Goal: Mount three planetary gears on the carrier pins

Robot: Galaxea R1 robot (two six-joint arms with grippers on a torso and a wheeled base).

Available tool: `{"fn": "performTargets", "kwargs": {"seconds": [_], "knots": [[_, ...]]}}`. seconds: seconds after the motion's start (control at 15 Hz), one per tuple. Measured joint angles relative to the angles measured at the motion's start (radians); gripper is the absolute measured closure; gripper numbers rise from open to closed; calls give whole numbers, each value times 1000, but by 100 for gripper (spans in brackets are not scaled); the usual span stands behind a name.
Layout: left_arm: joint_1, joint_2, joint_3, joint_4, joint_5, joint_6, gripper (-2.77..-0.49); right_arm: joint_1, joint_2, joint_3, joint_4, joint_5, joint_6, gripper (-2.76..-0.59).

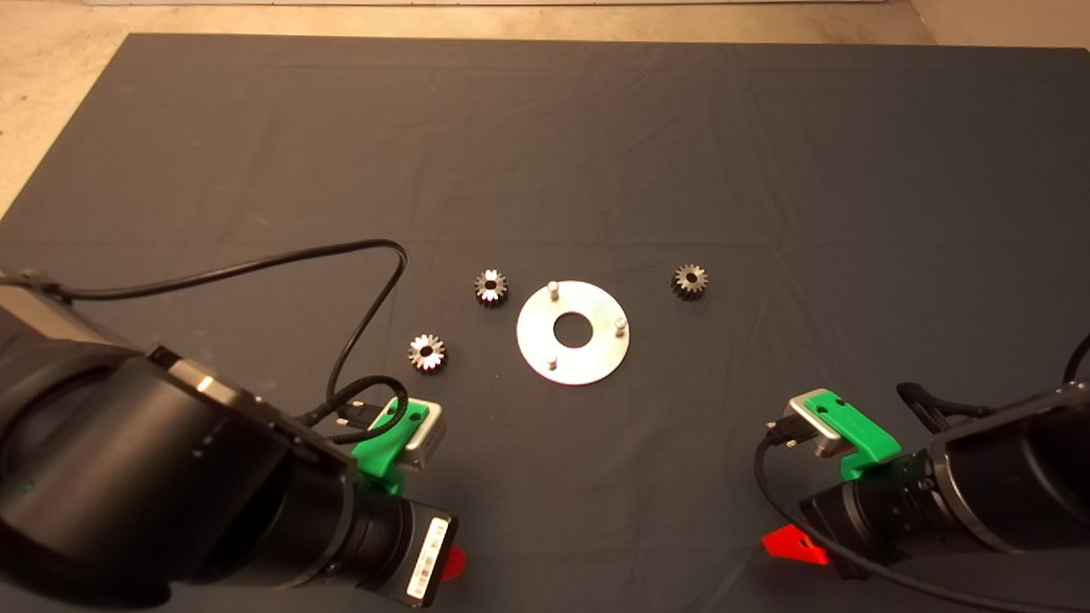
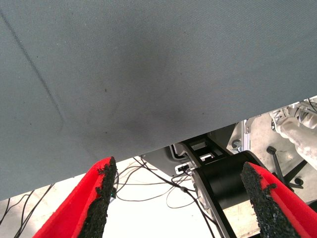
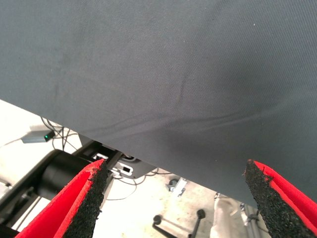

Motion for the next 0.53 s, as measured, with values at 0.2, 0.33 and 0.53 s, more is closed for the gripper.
{"fn": "performTargets", "kwargs": {"seconds": [0.2,0.33,0.53], "knots": [[0,1,0,0,0,0,-178,0,-6,0,0,0,-53,-205],[0,3,0,0,0,0,-178,0,-21,-3,0,0,-107,-205],[0,7,0,0,0,0,-178,5,-39,-51,0,0,-206,-205]]}}
